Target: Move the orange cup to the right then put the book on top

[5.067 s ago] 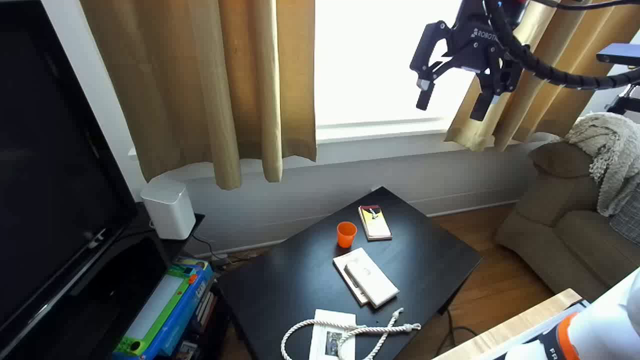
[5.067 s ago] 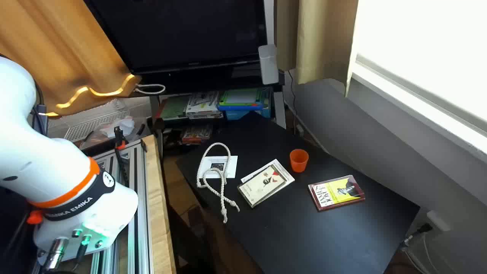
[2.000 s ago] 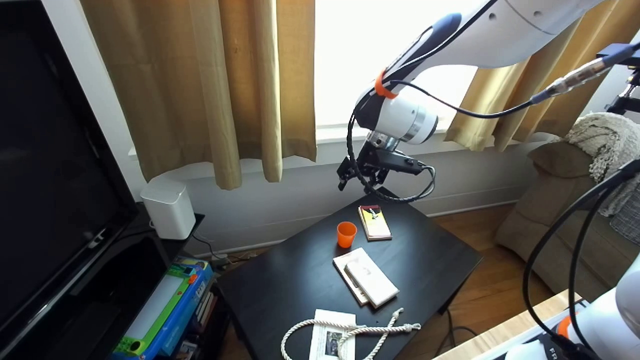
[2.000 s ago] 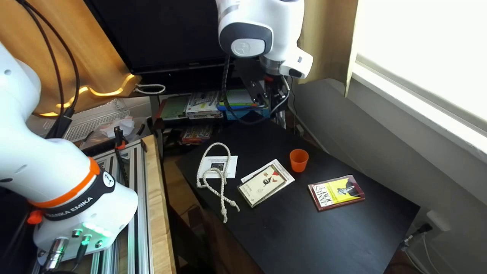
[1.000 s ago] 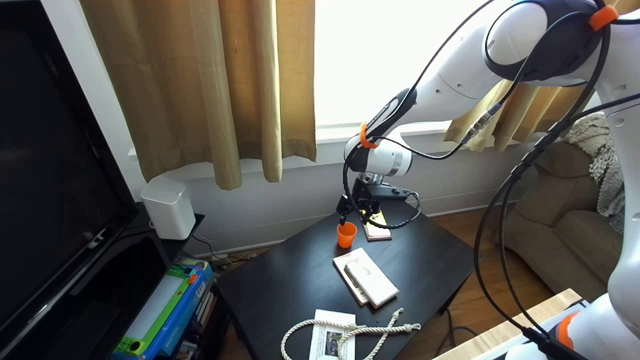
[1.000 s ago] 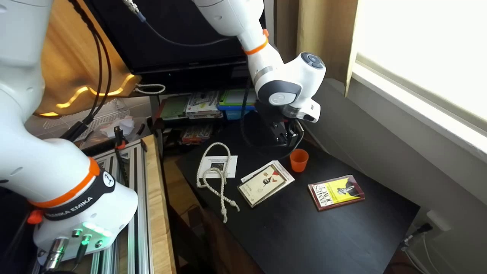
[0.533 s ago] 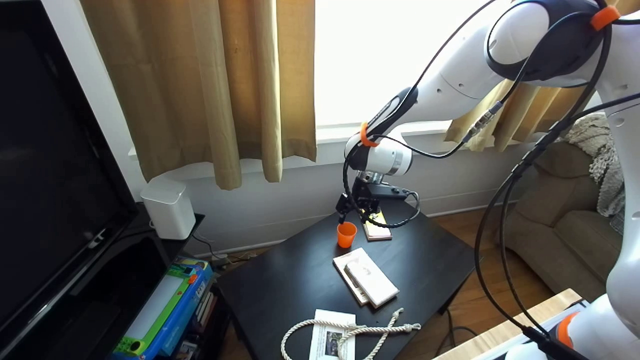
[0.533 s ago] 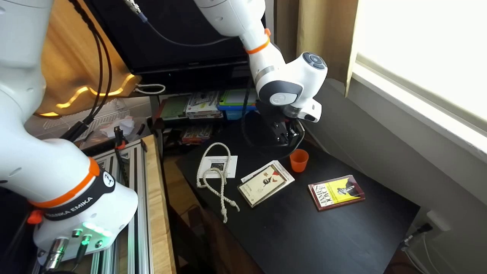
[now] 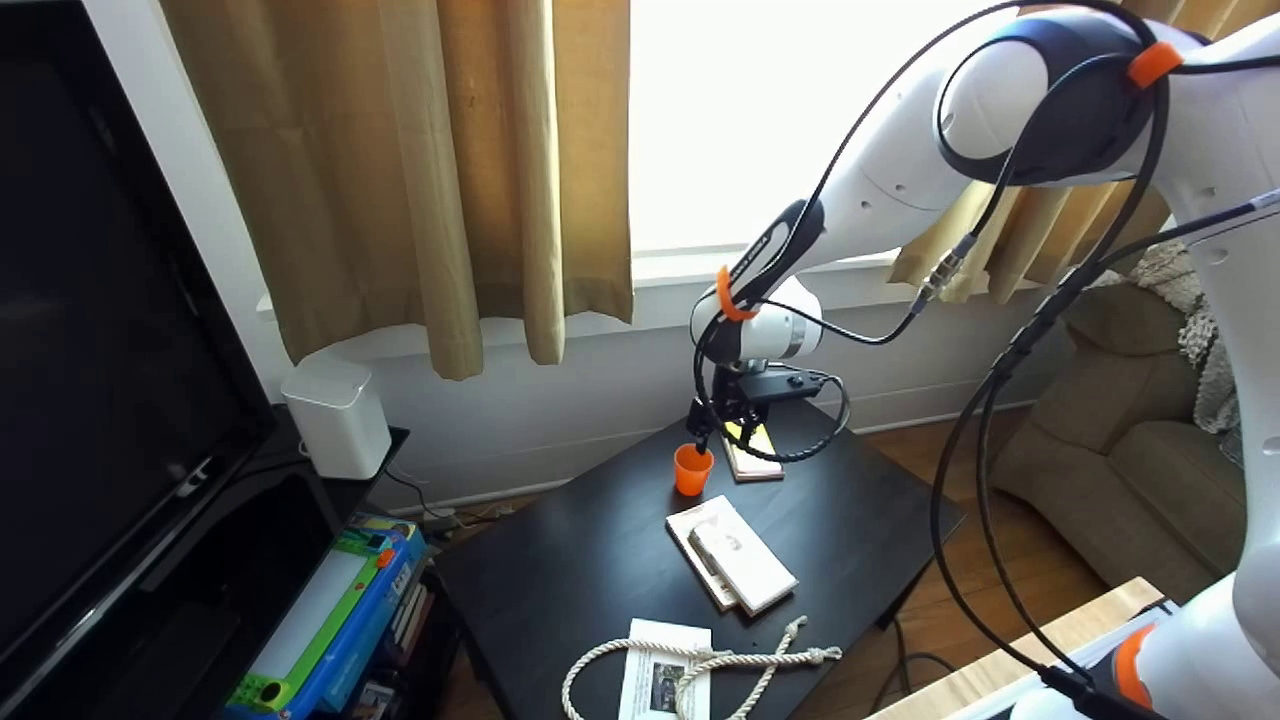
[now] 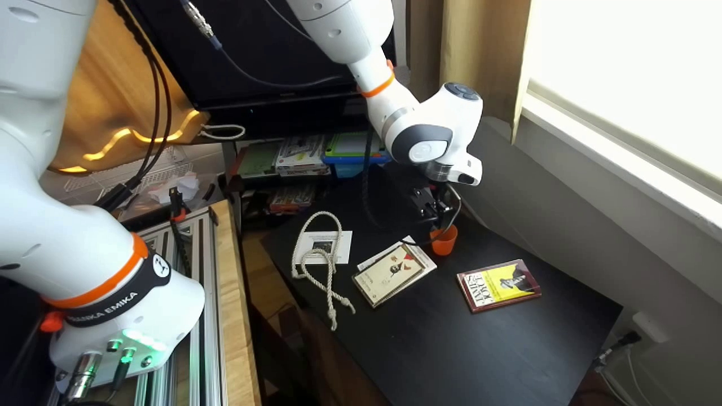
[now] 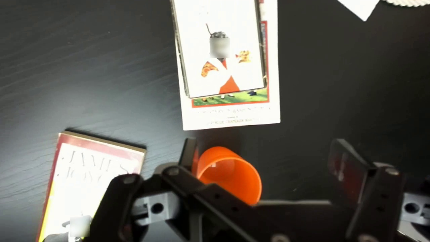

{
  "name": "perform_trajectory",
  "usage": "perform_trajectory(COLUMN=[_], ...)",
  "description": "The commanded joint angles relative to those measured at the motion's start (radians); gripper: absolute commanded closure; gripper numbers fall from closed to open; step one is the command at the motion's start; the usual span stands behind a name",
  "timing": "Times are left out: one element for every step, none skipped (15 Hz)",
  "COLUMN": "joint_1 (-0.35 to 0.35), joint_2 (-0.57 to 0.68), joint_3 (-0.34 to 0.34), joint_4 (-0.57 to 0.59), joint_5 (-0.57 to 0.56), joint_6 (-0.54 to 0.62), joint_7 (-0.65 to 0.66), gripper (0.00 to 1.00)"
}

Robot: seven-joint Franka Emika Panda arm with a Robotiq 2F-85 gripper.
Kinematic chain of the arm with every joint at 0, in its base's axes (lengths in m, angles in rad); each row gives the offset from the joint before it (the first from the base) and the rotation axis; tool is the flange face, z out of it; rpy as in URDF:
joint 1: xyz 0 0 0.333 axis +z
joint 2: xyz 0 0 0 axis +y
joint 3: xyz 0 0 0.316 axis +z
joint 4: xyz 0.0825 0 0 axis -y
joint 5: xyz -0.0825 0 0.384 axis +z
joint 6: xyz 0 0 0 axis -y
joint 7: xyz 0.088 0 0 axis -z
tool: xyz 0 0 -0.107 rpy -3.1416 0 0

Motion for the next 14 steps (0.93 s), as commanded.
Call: perform_trajectory(joint_1=[0.08,0.09,0.094,0.106,0.101,0.101,0.099,0.12,0.107,0.112,0.115,0.119,0.12,0.118], joint_2=[0.09,0.11,0.136,0.16,0.181,0.2,0.219,0.237,0.251,0.263,0.275,0.285,0.295,0.307], joint_3=[-0.079,-0.089,-0.09,-0.101,-0.095,-0.094,-0.092,-0.117,-0.105,-0.114,-0.119,-0.127,-0.13,-0.132], joint_4=[0.057,0.069,0.083,0.097,0.11,0.124,0.14,0.153,0.167,0.179,0.19,0.201,0.211,0.223], joint_5=[-0.082,-0.09,-0.088,-0.091,-0.084,-0.08,-0.077,-0.084,-0.077,-0.078,-0.077,-0.077,-0.077,-0.076], joint_6=[0.114,0.139,0.172,0.2,0.222,0.236,0.247,0.262,0.265,0.267,0.27,0.269,0.269,0.28], joint_7=[0.114,0.135,0.151,0.172,0.176,0.184,0.189,0.212,0.209,0.22,0.228,0.237,0.243,0.246], gripper=[0.0,0.0,0.0,0.0,0.0,0.0,0.0,0.0,0.0,0.0,0.0,0.0,0.0,0.0])
